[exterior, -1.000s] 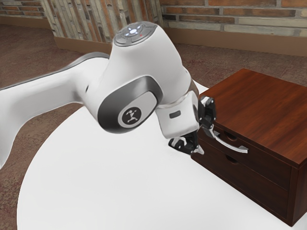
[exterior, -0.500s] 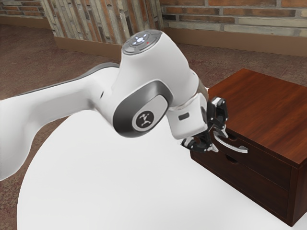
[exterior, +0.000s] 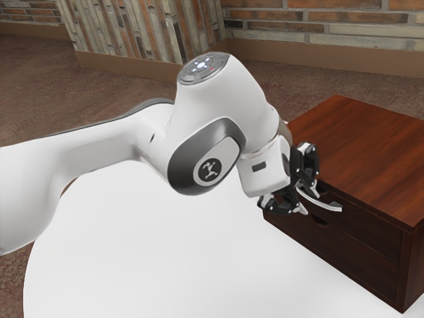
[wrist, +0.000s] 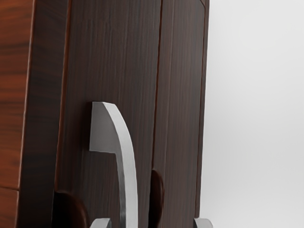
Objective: Pull the drawer handle with one arm to open the drawer
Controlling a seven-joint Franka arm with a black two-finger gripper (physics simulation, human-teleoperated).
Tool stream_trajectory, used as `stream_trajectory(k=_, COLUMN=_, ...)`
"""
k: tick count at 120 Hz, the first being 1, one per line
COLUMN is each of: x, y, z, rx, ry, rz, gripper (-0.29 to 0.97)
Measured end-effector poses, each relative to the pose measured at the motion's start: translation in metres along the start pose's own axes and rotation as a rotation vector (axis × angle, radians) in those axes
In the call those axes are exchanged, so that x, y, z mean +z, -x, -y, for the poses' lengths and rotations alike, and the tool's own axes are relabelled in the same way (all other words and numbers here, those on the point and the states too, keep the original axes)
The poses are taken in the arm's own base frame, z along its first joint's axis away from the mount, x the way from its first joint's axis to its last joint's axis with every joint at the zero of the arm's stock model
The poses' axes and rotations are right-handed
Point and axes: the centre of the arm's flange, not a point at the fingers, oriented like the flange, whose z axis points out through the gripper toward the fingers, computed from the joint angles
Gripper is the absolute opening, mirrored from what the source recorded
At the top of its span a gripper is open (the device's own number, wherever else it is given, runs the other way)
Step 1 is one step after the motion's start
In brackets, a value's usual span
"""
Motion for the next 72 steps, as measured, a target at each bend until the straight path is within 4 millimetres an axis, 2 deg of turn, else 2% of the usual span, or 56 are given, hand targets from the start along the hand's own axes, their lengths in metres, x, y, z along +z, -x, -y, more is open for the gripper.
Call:
stream_trajectory(k=23, x=0.008, y=-0.002, z=-0.007, rx=0.013, ry=0.01, rz=-0.004, gripper=-0.04)
stream_trajectory(k=28, x=0.007, y=-0.002, z=-0.011, rx=0.016, ry=0.009, rz=-0.003, gripper=-0.03)
stream_trajectory(k=40, x=0.0, y=-0.002, z=-0.027, rx=0.022, ry=0.004, rz=0.0, gripper=-0.06)
stream_trajectory(k=59, x=-0.014, y=-0.001, z=-0.063, rx=0.034, ry=-0.007, rz=0.001, gripper=-0.01)
stream_trajectory(k=72, x=-0.023, y=-0.004, z=-0.081, rx=0.048, ry=-0.023, rz=-0.001, gripper=-0.06)
